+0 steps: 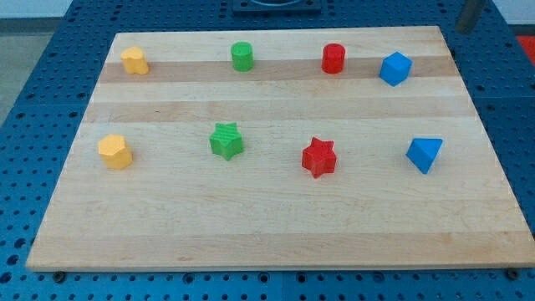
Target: Slide green circle along with green star slightly down
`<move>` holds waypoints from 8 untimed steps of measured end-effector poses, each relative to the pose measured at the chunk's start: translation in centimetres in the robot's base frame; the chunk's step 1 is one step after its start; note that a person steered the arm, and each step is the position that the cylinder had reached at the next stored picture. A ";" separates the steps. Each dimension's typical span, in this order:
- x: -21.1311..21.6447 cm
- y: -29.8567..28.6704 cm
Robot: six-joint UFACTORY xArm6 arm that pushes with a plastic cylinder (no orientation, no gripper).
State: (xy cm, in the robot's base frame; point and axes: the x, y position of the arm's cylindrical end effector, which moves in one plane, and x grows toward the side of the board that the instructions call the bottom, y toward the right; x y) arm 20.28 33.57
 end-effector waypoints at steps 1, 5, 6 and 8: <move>0.0 0.0; -0.5 -15.9; -0.5 -18.5; -0.4 -31.6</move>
State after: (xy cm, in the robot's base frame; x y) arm 19.85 1.96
